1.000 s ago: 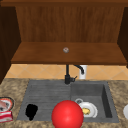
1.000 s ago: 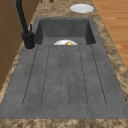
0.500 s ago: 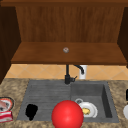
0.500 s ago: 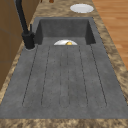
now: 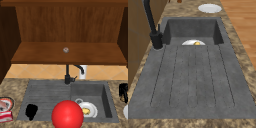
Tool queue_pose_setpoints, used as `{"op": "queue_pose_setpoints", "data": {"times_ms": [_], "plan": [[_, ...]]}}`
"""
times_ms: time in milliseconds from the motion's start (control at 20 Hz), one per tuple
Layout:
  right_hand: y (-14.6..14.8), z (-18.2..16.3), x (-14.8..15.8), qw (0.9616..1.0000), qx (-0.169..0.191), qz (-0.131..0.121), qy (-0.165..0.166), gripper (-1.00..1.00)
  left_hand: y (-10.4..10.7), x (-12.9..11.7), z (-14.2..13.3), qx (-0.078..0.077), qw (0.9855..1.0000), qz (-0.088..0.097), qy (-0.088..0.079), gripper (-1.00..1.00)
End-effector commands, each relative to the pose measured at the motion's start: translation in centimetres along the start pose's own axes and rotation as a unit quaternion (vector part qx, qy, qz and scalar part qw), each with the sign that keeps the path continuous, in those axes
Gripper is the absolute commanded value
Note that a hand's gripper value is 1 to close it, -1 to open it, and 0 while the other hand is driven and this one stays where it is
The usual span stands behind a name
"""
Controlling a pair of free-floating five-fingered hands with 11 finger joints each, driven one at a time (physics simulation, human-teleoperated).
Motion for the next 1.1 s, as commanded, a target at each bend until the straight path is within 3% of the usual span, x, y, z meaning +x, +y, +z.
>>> {"op": "queue_pose_setpoints", "data": {"times_ms": [0,1050], "plan": [[-1.6,2.1,2.5,1.0000,0.001,0.000,0.000,1.00,0.0,0.0,0.0,0.000,1.0000,0.000,0.000,0.00],[-11.3,17.6,13.0,1.0000,0.000,-0.008,-0.003,1.00,0.0,0.0,0.0,0.000,1.0000,0.000,0.000,0.00]]}}
